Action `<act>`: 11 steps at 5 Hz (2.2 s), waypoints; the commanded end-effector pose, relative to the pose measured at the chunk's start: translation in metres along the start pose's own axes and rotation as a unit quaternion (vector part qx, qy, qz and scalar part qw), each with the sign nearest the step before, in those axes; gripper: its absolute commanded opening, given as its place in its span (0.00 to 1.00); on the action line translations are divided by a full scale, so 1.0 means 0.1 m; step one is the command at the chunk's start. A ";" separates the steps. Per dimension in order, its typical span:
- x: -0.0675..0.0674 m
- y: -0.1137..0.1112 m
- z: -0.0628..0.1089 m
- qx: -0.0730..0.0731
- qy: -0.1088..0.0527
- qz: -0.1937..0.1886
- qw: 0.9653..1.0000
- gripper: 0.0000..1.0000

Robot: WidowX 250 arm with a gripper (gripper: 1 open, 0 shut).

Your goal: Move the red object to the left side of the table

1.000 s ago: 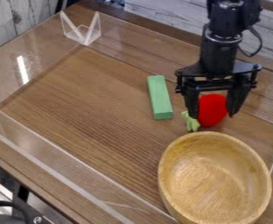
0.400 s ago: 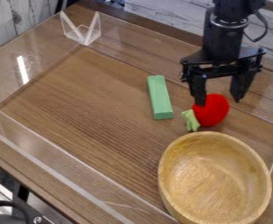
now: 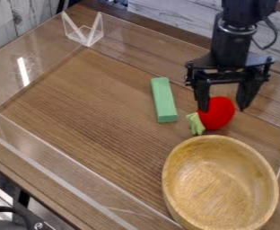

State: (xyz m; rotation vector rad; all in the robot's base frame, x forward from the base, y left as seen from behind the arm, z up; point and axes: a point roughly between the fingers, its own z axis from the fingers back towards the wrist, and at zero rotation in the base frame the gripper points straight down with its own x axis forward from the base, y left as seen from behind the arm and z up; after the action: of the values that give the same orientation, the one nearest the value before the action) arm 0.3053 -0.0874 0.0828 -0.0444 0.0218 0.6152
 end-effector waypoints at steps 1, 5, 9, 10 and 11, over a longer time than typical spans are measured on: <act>0.14 -0.07 0.13 -0.012 -0.014 0.007 1.000 1.00; 0.30 -0.10 -0.29 0.011 -0.006 -0.070 0.997 1.00; 0.53 0.16 0.90 -0.050 -0.027 -0.085 0.995 0.00; 0.55 0.06 0.65 -0.039 -0.029 -0.050 0.998 1.00; 0.53 -0.06 0.43 -0.027 -0.029 -0.016 0.999 1.00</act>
State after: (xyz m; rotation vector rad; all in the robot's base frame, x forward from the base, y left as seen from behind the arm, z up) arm 0.3481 -0.0586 0.1062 -0.0588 0.0029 0.5882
